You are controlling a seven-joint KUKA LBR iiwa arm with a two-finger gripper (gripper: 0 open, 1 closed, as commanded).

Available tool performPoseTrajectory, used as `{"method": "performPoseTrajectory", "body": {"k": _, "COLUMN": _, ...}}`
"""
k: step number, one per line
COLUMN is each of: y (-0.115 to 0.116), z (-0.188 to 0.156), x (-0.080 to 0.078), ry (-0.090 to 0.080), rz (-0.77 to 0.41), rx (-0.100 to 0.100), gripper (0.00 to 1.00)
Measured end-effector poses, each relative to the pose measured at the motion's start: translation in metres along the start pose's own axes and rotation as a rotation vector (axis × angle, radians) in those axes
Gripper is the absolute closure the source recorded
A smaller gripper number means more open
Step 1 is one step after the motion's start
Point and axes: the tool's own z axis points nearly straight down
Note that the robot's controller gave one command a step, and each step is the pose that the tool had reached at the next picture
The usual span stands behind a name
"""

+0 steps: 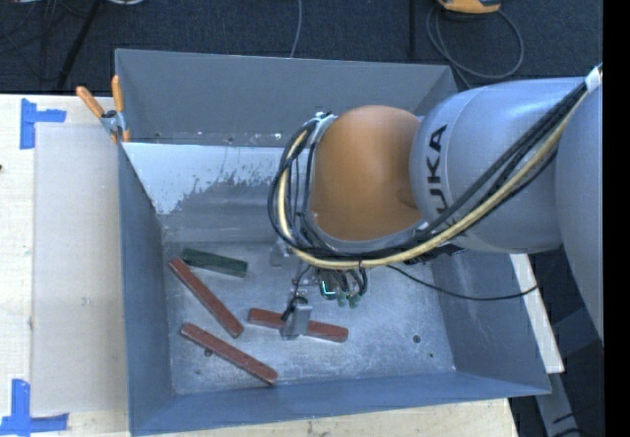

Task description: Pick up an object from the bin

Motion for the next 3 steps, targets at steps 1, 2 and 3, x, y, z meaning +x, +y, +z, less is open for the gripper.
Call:
{"method": "performPoseTrajectory", "body": {"k": 1, "y": -0.0443, "z": 0.0963, "x": -0.0298, "ry": -0.003, "rz": -0.237, "rx": 0.000, "gripper": 0.00}}
{"method": "performPoseTrajectory", "body": {"k": 2, "y": -0.0349, "z": 0.0975, "x": -0.0351, "ry": -0.009, "rz": -0.331, "rx": 0.001, "gripper": 0.00}}
{"method": "performPoseTrajectory", "body": {"k": 3, "y": -0.0350, "z": 0.0974, "x": -0.0340, "ry": -0.012, "rz": -0.393, "rx": 0.000, "gripper": 0.00}}
